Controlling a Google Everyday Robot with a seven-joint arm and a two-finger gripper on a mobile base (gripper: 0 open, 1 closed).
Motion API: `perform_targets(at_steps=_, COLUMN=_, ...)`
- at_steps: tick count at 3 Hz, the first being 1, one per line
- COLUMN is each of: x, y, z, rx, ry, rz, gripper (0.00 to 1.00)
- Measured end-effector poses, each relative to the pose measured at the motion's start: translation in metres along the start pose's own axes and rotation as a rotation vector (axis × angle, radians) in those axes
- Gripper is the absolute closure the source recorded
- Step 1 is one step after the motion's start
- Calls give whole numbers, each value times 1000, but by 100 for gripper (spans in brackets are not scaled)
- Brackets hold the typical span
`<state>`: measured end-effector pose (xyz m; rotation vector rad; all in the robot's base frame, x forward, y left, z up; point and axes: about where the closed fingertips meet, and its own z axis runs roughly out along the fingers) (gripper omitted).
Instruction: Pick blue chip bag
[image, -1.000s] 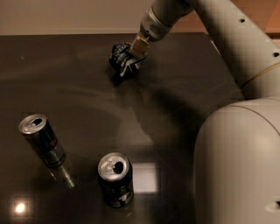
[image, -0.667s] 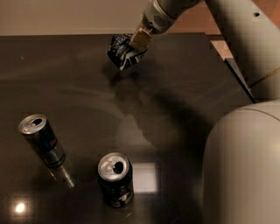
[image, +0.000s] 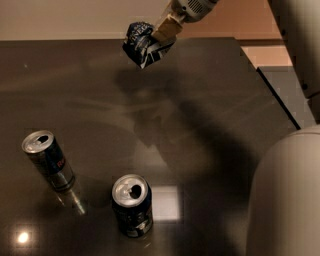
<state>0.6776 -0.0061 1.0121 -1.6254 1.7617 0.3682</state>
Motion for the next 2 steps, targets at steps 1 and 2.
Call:
perform_targets(at_steps=1, x=-17, y=16, z=-42, rx=18, ry=-17, rz=-62, gripper=100)
perform_targets(at_steps=2, x=-17, y=16, z=-42, rx=17, ry=-17, rz=-62, gripper=100)
